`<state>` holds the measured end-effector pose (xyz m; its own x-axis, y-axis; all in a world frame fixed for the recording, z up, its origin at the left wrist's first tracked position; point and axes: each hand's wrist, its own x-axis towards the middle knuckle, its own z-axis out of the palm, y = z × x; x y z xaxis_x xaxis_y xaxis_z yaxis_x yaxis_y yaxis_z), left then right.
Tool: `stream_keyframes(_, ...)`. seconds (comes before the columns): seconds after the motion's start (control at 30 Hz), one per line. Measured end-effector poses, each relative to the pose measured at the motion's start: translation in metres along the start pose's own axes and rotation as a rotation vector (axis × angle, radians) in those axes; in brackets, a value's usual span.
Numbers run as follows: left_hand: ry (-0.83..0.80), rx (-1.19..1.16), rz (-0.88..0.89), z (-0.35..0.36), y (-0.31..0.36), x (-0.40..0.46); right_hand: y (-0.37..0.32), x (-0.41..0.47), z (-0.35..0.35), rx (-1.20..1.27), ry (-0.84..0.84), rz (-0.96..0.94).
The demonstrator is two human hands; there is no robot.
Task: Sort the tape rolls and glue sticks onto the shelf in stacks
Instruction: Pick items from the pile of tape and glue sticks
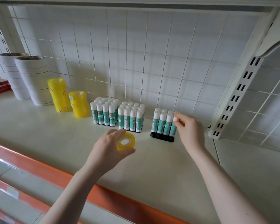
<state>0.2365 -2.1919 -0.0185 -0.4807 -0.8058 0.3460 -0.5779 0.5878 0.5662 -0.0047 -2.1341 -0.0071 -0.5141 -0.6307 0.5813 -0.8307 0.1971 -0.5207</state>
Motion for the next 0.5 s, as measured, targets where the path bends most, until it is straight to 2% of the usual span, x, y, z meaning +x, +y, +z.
stream_keyframes(0.13,0.033,0.017,0.0,-0.006,0.0,0.001,0.005,-0.006,-0.004,-0.078,-0.018,-0.086)
stream_keyframes(0.3,0.083,0.041,-0.028,-0.016,-0.004,-0.001,-0.017,-0.002,-0.014,-0.151,0.164,-0.278)
stream_keyframes(0.5,0.128,0.071,-0.075,-0.038,-0.018,-0.005,-0.055,-0.011,-0.004,-0.067,0.045,-0.331)
